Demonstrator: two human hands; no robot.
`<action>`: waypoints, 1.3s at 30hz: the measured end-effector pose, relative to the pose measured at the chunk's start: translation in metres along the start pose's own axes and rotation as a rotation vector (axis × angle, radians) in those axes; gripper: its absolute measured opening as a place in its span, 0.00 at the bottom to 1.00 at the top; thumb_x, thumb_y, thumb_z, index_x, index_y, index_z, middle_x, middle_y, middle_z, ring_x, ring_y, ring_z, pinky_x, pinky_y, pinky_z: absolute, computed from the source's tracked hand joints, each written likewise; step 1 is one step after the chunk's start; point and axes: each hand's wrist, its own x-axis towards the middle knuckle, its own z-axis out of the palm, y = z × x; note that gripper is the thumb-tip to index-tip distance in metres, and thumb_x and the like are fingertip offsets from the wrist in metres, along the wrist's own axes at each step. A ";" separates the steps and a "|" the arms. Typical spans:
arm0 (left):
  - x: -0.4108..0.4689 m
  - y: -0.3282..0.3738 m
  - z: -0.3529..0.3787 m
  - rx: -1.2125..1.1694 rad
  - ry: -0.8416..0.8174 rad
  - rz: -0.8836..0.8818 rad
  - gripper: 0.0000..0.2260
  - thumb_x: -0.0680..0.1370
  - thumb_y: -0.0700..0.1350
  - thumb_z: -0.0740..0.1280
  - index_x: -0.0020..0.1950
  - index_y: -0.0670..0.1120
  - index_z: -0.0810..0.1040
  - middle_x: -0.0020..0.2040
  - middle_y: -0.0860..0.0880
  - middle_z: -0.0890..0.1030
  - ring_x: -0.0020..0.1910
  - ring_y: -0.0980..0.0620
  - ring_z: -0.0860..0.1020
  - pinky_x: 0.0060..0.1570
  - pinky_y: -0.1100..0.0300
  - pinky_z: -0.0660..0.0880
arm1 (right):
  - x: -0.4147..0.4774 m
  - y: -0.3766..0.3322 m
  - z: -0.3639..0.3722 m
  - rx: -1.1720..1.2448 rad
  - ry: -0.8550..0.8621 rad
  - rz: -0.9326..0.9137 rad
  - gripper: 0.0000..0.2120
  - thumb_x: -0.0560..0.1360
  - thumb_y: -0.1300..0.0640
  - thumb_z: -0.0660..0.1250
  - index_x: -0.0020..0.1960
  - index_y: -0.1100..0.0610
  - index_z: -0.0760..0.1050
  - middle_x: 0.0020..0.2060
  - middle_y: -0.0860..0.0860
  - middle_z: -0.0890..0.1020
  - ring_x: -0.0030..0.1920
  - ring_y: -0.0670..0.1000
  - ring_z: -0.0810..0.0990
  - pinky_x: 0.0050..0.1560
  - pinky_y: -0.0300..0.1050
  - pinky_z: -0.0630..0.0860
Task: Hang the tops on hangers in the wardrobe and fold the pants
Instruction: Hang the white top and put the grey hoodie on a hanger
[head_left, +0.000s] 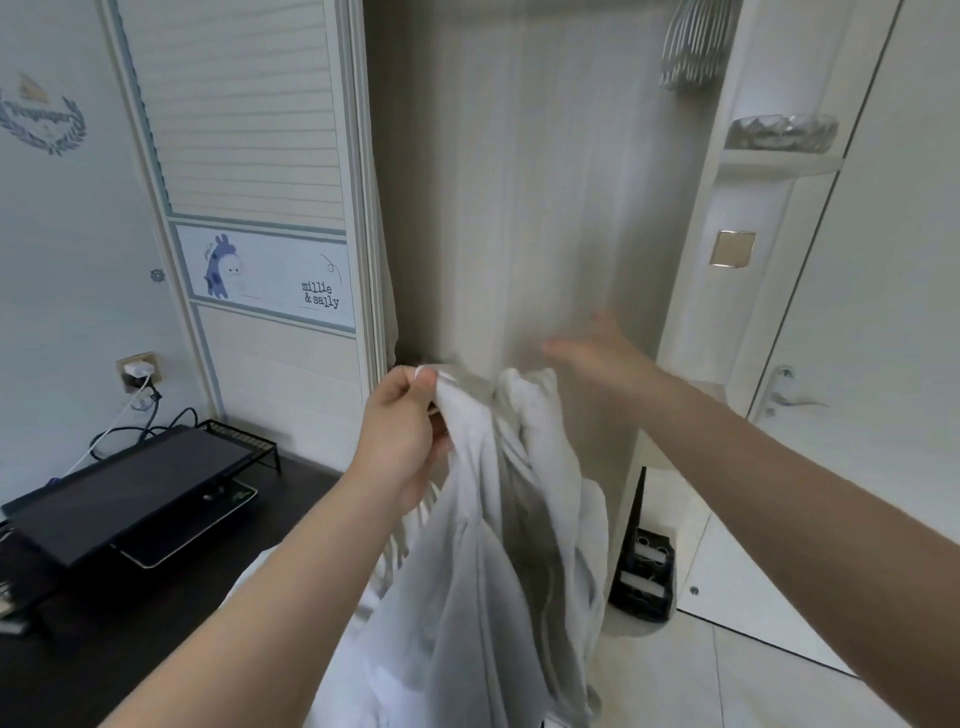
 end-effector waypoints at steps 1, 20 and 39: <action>0.000 0.001 0.002 -0.043 -0.005 -0.030 0.14 0.86 0.46 0.59 0.41 0.46 0.71 0.35 0.46 0.78 0.34 0.48 0.77 0.28 0.57 0.73 | -0.013 0.011 0.007 -0.085 0.046 -0.095 0.30 0.77 0.49 0.70 0.75 0.52 0.64 0.71 0.49 0.70 0.67 0.51 0.73 0.68 0.52 0.71; 0.004 -0.007 0.006 -0.042 0.049 -0.076 0.11 0.86 0.44 0.61 0.43 0.46 0.71 0.50 0.41 0.80 0.50 0.44 0.83 0.58 0.47 0.81 | -0.095 0.106 0.055 -0.281 -0.159 -0.197 0.20 0.83 0.45 0.60 0.40 0.58 0.75 0.37 0.53 0.80 0.39 0.53 0.79 0.43 0.46 0.74; -0.055 -0.077 -0.007 0.269 0.039 0.085 0.14 0.81 0.38 0.67 0.66 0.46 0.77 0.59 0.51 0.83 0.59 0.55 0.80 0.61 0.57 0.76 | -0.057 0.035 0.052 0.752 -0.424 0.025 0.15 0.84 0.56 0.60 0.63 0.65 0.76 0.56 0.60 0.85 0.56 0.57 0.85 0.54 0.52 0.83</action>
